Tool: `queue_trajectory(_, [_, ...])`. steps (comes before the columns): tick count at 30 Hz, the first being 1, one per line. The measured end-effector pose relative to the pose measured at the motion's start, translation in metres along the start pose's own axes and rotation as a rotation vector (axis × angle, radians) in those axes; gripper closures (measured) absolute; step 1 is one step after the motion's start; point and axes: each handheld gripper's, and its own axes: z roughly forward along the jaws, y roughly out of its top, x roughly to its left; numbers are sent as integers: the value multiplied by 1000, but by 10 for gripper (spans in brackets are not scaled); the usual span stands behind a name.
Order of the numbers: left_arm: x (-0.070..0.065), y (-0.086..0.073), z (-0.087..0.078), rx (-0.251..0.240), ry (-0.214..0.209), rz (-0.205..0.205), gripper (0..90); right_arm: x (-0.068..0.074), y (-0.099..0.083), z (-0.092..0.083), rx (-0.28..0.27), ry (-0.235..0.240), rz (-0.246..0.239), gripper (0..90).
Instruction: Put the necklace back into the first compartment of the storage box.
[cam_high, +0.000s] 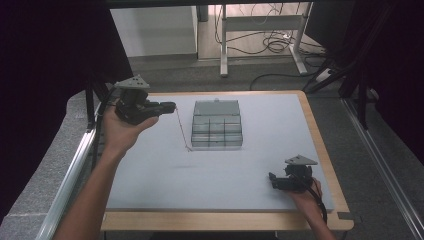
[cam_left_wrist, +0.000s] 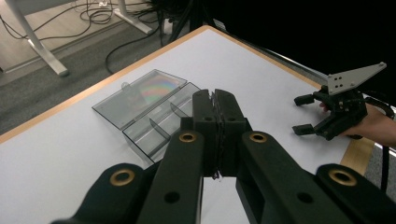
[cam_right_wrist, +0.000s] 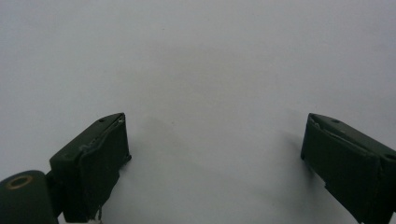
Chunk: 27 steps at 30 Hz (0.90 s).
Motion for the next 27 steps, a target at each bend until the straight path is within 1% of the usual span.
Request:
queue_trajectory(7, [1, 9, 4, -2, 0, -1, 896, 0, 0, 0, -1, 1, 1, 72])
queue_trajectory(16, [4, 22, 10, -5, 12, 0, 896, 0, 0, 0, -1, 1, 2, 72])
queue_trajectory(27, [16, 29, 23, -2, 33, -20, 896, 0, 0, 0, -1, 1, 1, 72])
